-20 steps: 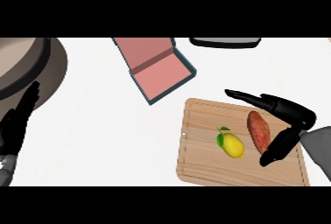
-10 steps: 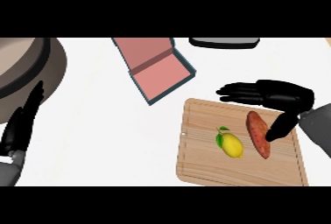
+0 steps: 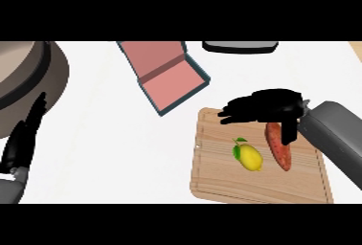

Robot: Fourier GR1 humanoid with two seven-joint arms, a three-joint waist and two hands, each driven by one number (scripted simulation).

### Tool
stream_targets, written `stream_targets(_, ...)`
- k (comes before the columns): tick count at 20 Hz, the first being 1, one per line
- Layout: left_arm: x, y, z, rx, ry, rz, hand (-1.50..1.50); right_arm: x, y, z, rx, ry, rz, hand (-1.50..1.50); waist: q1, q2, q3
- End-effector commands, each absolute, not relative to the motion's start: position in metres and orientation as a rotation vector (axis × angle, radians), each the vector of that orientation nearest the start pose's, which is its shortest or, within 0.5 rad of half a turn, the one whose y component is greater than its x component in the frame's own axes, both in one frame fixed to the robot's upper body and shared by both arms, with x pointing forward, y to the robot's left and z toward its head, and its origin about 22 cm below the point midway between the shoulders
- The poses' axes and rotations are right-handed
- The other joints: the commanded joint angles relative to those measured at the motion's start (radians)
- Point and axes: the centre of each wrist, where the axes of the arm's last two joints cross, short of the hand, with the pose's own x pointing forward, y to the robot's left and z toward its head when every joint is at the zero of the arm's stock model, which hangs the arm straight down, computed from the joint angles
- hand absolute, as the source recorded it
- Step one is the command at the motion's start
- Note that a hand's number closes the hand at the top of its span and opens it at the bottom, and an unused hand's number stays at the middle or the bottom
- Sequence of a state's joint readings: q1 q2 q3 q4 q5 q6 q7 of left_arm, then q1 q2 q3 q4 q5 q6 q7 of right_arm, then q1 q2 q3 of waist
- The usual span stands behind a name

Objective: Pick the lemon from the cutting board and place it in the cardboard box

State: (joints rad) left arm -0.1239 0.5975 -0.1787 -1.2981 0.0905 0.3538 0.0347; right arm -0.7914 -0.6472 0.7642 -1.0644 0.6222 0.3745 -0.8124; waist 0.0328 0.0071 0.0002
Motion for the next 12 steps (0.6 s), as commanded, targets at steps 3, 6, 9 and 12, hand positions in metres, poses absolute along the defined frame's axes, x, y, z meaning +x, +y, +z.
stream_targets(3,0.267,0.358,0.023,0.652,-1.368,-0.198,0.00,0.378,-0.212,0.064,-0.218,1.794,-3.093,-1.50,-0.021,-0.006,0.000)
stream_targets(6,0.257,0.350,0.016,0.640,-1.366,-0.197,0.00,0.371,-0.203,0.074,-0.232,1.755,-3.103,-1.50,-0.027,-0.009,0.000)
stream_targets(9,0.270,0.343,0.024,0.648,-1.357,-0.204,0.00,0.375,-0.189,0.061,-0.236,1.750,-3.096,-1.50,-0.026,-0.007,0.000)
stream_targets(12,0.266,0.358,0.013,0.632,-1.371,-0.211,0.00,0.383,-0.197,0.053,-0.232,1.773,-3.101,-1.50,-0.025,-0.005,0.000)
